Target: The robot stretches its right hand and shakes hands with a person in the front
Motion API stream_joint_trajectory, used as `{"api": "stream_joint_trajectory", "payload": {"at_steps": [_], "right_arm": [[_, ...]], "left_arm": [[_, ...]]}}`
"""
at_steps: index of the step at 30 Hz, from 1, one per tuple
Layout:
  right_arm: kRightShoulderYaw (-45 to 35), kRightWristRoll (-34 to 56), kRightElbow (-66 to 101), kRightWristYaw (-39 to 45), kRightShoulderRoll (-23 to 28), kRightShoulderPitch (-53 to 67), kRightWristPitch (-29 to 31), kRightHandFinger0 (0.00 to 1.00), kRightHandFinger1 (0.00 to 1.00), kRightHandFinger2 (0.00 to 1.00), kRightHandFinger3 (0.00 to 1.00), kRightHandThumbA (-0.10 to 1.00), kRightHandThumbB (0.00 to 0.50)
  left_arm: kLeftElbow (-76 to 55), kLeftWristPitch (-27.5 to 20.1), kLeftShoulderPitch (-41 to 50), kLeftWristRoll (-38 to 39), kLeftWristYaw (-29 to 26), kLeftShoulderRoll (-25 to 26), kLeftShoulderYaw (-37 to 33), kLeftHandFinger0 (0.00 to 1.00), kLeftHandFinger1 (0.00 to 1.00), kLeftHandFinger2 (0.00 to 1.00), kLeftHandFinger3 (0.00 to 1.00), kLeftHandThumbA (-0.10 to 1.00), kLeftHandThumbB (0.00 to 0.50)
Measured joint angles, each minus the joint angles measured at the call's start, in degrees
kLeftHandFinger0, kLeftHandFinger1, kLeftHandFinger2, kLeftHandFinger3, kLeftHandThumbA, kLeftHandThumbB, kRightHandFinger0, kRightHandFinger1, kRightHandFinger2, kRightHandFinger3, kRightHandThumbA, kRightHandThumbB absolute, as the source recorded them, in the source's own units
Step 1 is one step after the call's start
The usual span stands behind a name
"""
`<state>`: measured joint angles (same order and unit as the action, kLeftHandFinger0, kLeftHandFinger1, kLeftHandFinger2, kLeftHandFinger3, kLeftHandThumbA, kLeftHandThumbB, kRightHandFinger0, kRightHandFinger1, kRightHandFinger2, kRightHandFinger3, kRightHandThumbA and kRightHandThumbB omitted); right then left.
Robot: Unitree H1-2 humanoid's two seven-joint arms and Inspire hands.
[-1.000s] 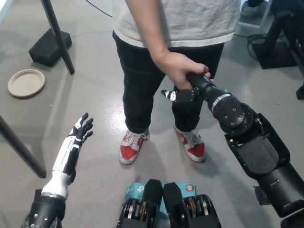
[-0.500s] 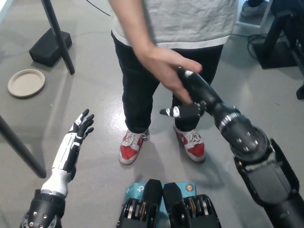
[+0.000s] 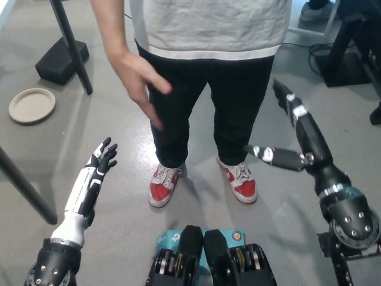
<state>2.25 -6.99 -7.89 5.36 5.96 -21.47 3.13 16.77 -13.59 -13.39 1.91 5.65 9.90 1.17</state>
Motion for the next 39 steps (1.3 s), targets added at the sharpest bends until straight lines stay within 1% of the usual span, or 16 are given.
{"api": "stream_joint_trajectory", "payload": {"at_steps": [2,3,4,5,8,9,10,13,15,18,20,22,27,31,34,39], "right_arm": [[-0.5,0.2,-2.8,-0.2,0.0,0.8,0.9,1.00,1.00,1.00,1.00,1.00,0.402],[-0.8,0.4,-4.9,-0.2,0.0,1.0,1.4,1.00,1.00,1.00,1.00,1.00,0.351],[-1.2,1.0,-6.7,-0.1,0.0,1.0,2.0,1.00,1.00,1.00,1.00,1.00,0.348],[-1.8,1.7,-8.8,-0.1,0.0,1.0,2.5,1.00,1.00,1.00,1.00,1.00,0.378],[-3.8,4.8,-12.6,1.0,-0.2,1.0,2.8,1.00,1.00,1.00,1.00,1.00,0.374],[-4.4,5.8,-13.3,1.3,-0.3,1.0,2.9,1.00,1.00,1.00,1.00,1.00,0.385],[-4.9,6.5,-13.6,1.6,-0.3,1.1,2.9,1.00,1.00,1.00,1.00,1.00,0.414],[-5.5,8.7,-13.8,2.5,-0.4,1.2,3.0,1.00,1.00,1.00,1.00,1.00,0.438],[-5.7,9.6,-14.2,3.0,-0.4,1.2,3.0,1.00,1.00,1.00,1.00,1.00,0.428],[-5.7,10.5,-14.5,3.4,-0.4,1.2,3.0,1.00,1.00,1.00,1.00,1.00,0.440],[-5.6,11.2,-14.7,3.8,-0.4,1.3,3.0,1.00,1.00,1.00,1.00,1.00,0.426],[-5.6,11.3,-14.9,3.9,-0.4,1.3,3.1,1.00,1.00,1.00,1.00,1.00,0.439],[-4.9,10.9,-15.1,3.7,-0.3,1.3,3.3,1.00,1.00,1.00,1.00,1.00,0.423],[-4.1,10.1,-15.4,3.4,-0.1,1.3,3.9,1.00,1.00,1.00,1.00,1.00,0.420],[-3.9,9.9,-15.9,3.4,-0.1,1.3,4.6,1.00,1.00,1.00,1.00,1.00,0.400],[-3.8,9.3,-17.1,3.1,-0.1,1.3,5.9,1.00,1.00,1.00,1.00,1.00,0.406]], "left_arm": [[0.2,0.0,0.2,0.0,0.0,0.0,0.0,1.00,1.00,1.00,1.00,0.95,0.140],[0.3,0.0,0.2,0.0,0.0,0.0,0.0,1.00,1.00,1.00,1.00,0.95,0.141],[0.3,0.0,0.3,0.0,0.0,0.0,0.0,1.00,1.00,1.00,1.00,0.95,0.140],[0.3,0.0,0.4,0.0,0.0,0.0,0.0,1.00,1.00,1.00,1.00,0.96,0.133],[0.3,0.0,0.8,0.0,0.0,0.0,0.0,1.00,1.00,1.00,1.00,0.95,0.124],[0.3,0.0,0.9,0.0,0.0,0.0,0.0,1.00,1.00,1.00,1.00,0.95,0.118],[0.3,0.0,0.9,0.0,0.0,0.0,0.0,1.00,1.00,1.00,1.00,0.95,0.121],[0.3,-0.1,1.0,0.0,0.0,-0.1,0.0,1.00,1.00,1.00,1.00,0.95,0.137],[0.4,-0.2,1.2,0.0,0.0,-0.1,0.0,1.00,1.00,1.00,1.00,0.96,0.138],[0.5,-0.3,1.4,-0.1,0.0,-0.1,-0.1,1.00,1.00,1.00,1.00,0.96,0.138],[0.6,-0.4,1.6,-0.1,0.0,-0.1,-0.1,1.00,1.00,1.00,1.00,0.94,0.133],[0.6,-0.4,1.8,-0.1,0.0,-0.1,-0.1,1.00,1.00,1.00,1.00,0.94,0.134],[0.6,-0.4,2.0,-0.1,0.0,-0.1,-0.1,1.00,1.00,1.00,1.00,0.95,0.132],[0.6,-0.4,2.0,-0.2,0.0,-0.1,-0.1,1.00,1.00,1.00,1.00,0.95,0.152],[0.6,-0.4,2.0,-0.2,0.0,-0.1,-0.1,1.00,1.00,1.00,1.00,0.96,0.150],[0.6,-0.4,2.0,-0.2,0.0,-0.1,-0.1,1.00,1.00,1.00,1.00,0.98,0.137]]}}
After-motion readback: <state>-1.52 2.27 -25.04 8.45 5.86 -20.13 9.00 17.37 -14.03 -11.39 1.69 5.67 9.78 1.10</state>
